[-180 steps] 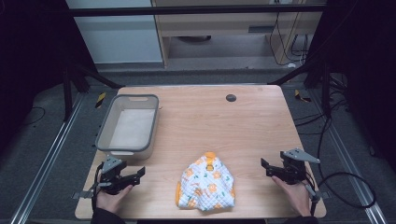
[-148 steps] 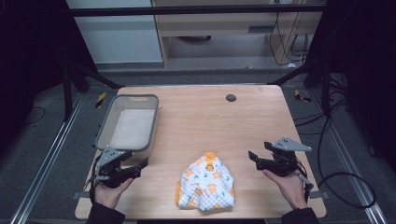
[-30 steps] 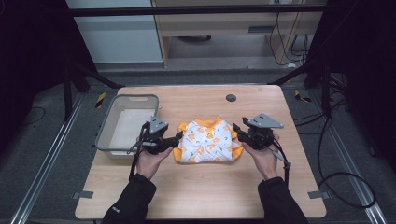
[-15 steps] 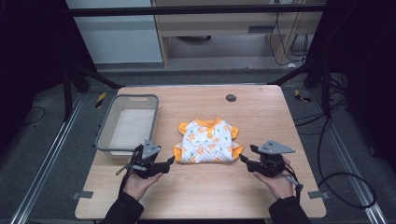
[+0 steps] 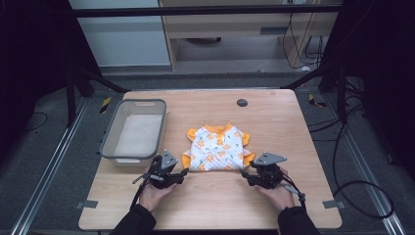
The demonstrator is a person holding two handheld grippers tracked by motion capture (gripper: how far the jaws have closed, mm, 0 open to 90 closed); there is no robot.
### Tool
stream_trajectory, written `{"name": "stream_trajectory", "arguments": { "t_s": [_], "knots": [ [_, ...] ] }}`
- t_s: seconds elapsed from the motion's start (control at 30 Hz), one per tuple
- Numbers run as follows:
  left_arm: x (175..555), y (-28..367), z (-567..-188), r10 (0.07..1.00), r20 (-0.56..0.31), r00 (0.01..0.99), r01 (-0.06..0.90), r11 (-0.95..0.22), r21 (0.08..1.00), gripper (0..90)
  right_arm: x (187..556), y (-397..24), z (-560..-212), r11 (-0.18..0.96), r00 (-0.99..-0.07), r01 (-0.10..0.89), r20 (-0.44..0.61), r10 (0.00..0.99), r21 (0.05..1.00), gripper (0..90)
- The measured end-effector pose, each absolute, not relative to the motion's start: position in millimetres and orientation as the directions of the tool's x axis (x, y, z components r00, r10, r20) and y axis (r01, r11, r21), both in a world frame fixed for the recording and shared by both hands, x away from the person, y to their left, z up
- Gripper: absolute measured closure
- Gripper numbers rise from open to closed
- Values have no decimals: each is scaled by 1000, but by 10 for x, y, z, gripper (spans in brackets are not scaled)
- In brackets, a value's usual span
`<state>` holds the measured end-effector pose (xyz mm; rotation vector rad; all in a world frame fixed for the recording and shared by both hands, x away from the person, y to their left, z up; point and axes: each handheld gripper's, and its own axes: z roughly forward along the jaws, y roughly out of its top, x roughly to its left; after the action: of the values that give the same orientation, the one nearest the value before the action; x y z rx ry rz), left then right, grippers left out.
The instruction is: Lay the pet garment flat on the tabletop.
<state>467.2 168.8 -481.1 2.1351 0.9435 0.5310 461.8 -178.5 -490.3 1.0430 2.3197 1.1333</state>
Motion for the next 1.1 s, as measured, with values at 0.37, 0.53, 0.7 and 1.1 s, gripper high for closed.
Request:
{"name": "stream_trajectory", "arguments": {
  "t_s": [0.37, 0.53, 0.7, 1.1],
  "knots": [
    [4734, 1462, -4931, 714, 72, 696, 454, -516, 726, 619, 4679, -1667, -4958, 431, -660, 456, -29, 750, 779, 581],
    [4771, 1414, -4953, 728, 58, 683, 481, -508, 714, 748, 4725, -1665, -4994, 433, -651, 474, -26, 759, 766, 673],
    [4744, 1434, -4892, 727, 4, 686, 500, -477, 723, 822, 4701, -1661, -4948, 430, -661, 481, -7, 751, 764, 805],
    [4380, 1590, -4307, 654, -69, 754, 442, -426, 790, 831, 4311, -1779, -4403, 358, -725, 413, 65, 685, 837, 837]
  ]
}}
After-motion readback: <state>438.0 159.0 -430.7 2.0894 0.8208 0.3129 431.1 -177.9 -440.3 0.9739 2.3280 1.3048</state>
